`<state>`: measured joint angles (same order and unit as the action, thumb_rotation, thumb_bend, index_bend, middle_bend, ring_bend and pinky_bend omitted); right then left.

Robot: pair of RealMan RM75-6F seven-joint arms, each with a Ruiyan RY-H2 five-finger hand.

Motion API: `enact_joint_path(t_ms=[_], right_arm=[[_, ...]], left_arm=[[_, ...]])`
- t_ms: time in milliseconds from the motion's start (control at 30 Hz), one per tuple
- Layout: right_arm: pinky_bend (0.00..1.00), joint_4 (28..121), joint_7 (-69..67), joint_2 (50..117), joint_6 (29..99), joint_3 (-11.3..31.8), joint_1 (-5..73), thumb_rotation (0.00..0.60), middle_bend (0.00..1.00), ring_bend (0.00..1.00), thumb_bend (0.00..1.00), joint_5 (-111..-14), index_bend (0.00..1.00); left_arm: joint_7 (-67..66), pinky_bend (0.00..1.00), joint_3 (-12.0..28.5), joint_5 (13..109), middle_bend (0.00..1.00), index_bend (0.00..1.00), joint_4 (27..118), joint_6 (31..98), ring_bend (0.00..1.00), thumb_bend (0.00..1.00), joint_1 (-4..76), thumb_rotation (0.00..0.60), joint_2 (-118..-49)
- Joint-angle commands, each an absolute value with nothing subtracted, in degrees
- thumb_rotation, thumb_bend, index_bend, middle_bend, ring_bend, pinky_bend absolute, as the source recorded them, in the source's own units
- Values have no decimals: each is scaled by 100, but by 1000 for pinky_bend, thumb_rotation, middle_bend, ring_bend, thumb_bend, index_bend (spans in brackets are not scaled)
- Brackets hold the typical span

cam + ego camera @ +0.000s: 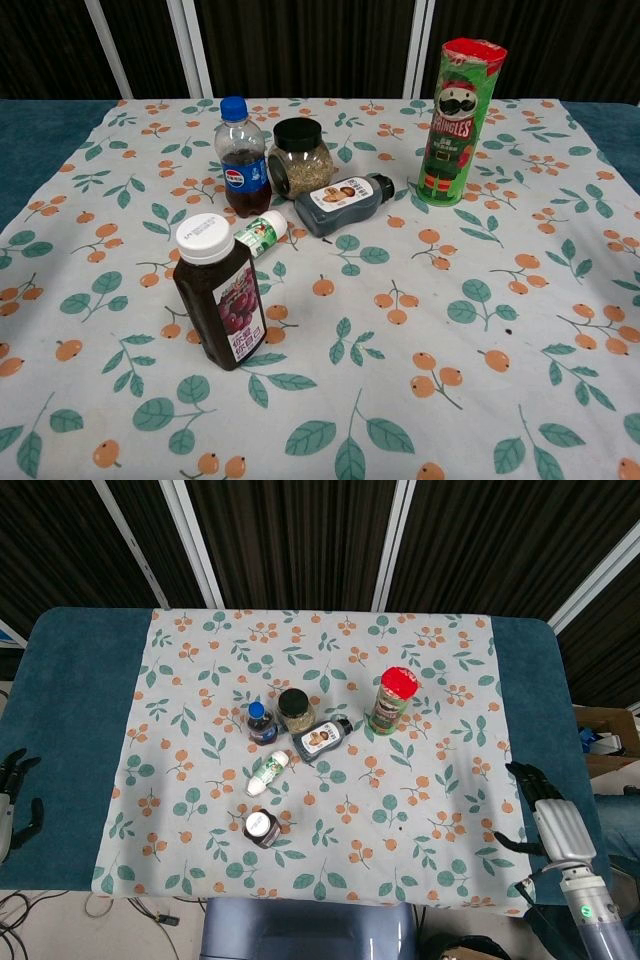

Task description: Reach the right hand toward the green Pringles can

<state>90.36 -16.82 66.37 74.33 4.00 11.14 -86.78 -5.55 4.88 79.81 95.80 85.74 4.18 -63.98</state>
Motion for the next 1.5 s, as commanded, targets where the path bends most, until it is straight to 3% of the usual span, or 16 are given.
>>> enact_joint_path(t_ms=[33, 333, 633, 1267, 1500], right_arm=[[204, 8765, -3080, 6503, 6411, 836, 1923, 600, 87, 48, 212, -8392, 59], [204, 8114, -4518, 6939, 5074, 1427, 2862, 600, 87, 48, 211, -7606, 60], [204, 7591, -4615, 7519, 4070, 1915, 3659, 600, 89, 50, 212, -6745, 62], [203, 6103, -3238, 9180, 3584, 2189, 4774, 600, 120, 82, 212, -5613, 75], [204, 5617, -2787, 9613, 3642, 2192, 4945, 600, 218, 189, 246, -5414, 142]], left_arm=[[-534, 63, 507, 7929, 81, 171, 9609, 8540, 169, 544, 426, 600, -6395], [-317, 64, 537, 7883, 81, 177, 9688, 8493, 169, 544, 429, 600, -6357], [-246, 64, 547, 7887, 81, 178, 9708, 8488, 169, 544, 431, 600, -6329], [-264, 64, 573, 7753, 80, 178, 9737, 8366, 169, 544, 473, 600, -6299], [-246, 64, 627, 7609, 80, 178, 9745, 8259, 169, 544, 519, 600, -6280]])
